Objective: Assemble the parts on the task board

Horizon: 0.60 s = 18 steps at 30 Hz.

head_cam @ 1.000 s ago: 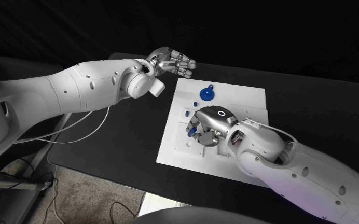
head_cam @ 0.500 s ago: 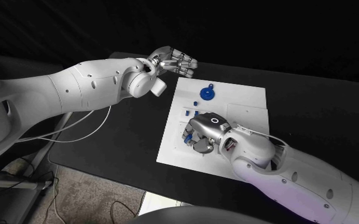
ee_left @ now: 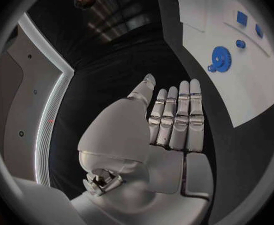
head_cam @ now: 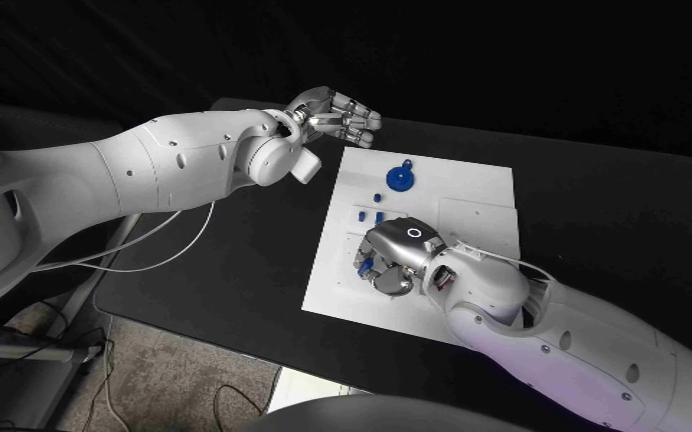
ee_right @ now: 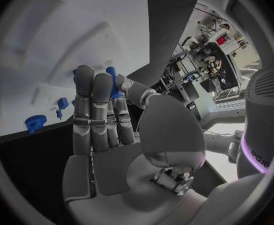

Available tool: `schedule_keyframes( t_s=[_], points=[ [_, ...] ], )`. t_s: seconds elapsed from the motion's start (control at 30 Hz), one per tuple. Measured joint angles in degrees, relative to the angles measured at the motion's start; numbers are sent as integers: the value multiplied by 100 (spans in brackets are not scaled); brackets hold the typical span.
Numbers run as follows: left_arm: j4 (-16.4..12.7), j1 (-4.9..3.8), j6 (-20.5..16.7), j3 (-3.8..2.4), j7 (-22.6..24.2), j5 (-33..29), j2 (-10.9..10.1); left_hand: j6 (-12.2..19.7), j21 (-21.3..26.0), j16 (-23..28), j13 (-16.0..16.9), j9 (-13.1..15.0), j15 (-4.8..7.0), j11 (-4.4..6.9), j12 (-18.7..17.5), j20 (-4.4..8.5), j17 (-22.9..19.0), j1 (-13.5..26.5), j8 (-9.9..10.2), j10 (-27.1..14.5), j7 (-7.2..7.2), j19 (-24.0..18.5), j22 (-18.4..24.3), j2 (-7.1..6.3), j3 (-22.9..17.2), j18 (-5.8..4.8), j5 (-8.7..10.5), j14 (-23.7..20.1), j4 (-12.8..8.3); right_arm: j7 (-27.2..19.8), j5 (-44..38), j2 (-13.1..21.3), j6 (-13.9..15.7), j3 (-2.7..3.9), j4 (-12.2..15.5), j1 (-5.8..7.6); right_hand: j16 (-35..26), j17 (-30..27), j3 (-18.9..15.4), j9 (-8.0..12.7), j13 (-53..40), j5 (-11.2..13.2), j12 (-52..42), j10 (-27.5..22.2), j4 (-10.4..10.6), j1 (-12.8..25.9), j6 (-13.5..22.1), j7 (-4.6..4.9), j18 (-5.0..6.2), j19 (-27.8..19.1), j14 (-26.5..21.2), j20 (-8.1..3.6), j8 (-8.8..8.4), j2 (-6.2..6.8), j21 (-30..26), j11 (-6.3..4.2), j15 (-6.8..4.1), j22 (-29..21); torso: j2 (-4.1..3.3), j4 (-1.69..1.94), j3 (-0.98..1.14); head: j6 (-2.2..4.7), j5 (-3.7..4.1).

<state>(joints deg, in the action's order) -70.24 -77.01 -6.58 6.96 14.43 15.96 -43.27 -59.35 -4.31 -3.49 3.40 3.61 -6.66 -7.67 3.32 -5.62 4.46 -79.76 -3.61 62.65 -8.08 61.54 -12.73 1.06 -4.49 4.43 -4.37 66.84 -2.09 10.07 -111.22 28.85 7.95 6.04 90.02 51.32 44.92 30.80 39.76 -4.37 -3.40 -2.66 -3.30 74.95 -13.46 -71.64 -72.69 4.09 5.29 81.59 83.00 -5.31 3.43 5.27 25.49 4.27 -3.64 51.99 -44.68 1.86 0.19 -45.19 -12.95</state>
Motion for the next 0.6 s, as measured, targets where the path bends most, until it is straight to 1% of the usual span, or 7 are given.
schedule_keyframes(
  t_s=[0.13, 0.23, 0.6],
  points=[
    [1, 0, 1, 0, -2, 0, 0, 0, 0, 0, 0, 0, 0, 0, 0, 0, 0, 0, 0, 0, 0, 0, 24, 0, 0, 0, 0, 0, 0, 22, -15, 1, -47, -6, -1, 0, 0, 6, -1, 0, 0, 0, 0, 0, -1, 0, 0, 0, 0, 0, 0, 0, 0, -1, -28, 0, 0, 13, 2, -1, -3, -17, -7],
    [2, 0, 2, 0, -2, 0, 0, 0, 0, 0, 0, 0, 0, 0, 0, 0, 0, 0, 0, 0, 0, 0, 24, 0, 0, 0, 0, 0, 0, 34, -20, -4, -78, -12, -18, 0, 0, 6, -1, 1, 1, 0, 0, 0, -1, 8, 1, 0, 0, 0, 0, 0, -1, -10, -28, 0, 1, 15, 2, -1, -5, -27, 4],
    [3, 0, 3, 0, -4, -1, -3, 0, 0, 0, 0, 0, 0, 0, 0, 0, 0, 0, 0, 0, 0, 0, 34, 0, -4, 0, 0, 0, -4, 67, -47, -2, -156, -56, -47, 5, 0, 6, -9, -6, 4, 0, 5, -1, -8, 15, 10, 8, 0, 0, 1, 1, 9, -35, -28, -1, 2, 29, 2, 2, -7, -47, 10]
  ],
)
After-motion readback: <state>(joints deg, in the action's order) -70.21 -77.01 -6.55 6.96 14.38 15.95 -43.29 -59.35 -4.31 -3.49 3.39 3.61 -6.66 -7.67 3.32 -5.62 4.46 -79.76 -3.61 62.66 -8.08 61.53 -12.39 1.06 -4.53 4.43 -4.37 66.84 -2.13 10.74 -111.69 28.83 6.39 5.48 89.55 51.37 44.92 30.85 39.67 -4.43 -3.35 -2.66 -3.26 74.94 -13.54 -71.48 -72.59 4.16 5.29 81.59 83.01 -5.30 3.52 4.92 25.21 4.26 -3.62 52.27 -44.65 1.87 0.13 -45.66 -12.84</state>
